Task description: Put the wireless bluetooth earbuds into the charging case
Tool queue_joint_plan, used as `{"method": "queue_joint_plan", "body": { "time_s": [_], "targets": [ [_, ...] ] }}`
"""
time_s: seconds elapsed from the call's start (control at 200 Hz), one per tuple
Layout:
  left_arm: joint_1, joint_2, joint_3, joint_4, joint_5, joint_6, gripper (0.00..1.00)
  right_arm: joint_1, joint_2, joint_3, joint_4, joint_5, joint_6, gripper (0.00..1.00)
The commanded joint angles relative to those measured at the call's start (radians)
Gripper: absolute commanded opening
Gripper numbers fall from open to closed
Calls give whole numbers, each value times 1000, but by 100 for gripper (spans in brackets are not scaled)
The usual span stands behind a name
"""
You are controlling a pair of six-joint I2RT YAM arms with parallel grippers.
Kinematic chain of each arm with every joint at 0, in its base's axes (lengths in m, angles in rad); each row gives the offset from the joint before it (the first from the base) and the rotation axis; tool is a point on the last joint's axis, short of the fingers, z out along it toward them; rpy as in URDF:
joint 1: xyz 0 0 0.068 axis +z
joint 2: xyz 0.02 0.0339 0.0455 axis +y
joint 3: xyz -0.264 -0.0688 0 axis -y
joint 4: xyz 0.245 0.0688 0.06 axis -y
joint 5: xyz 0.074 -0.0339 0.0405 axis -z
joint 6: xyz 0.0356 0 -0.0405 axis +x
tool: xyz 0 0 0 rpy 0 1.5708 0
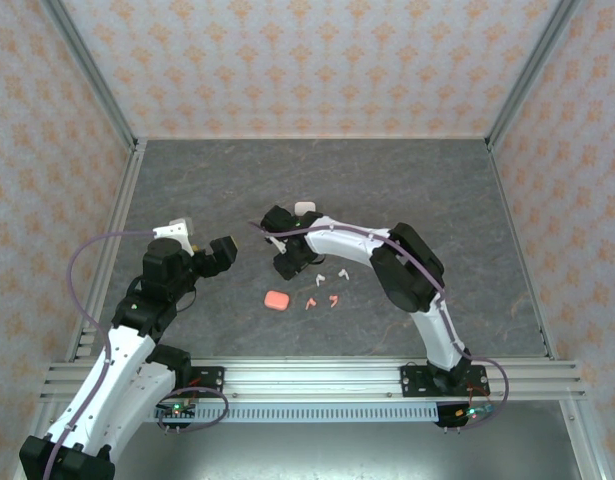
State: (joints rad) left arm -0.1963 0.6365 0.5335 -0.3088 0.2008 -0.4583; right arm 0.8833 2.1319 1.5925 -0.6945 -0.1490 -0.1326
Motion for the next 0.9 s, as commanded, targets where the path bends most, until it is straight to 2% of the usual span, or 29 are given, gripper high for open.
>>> {"method": "queue_joint_plan", "body": {
  "time_s": [0.0,0.16,0.365,0.545,0.721,0.896],
  "targets": [
    [-2,-14,14,-30,-15,15,100,6,-38,-44,-34,13,-9,42],
    [-2,-14,32,-33,12,19,100,6,-136,-109,32,32,-15,42],
    [-1,-9,69,-16,97,14,100,-1,-357,-231,151,58,-42,42],
    [-2,41,148,22,277,-7,97,-6,-596,-361,297,66,-99,40],
    [-4,133,278,42,470,-70,92,-6,-831,-514,505,63,-233,40],
    [-31,203,353,129,611,-173,90,-6,-942,-571,598,21,-362,40]
  ]
}}
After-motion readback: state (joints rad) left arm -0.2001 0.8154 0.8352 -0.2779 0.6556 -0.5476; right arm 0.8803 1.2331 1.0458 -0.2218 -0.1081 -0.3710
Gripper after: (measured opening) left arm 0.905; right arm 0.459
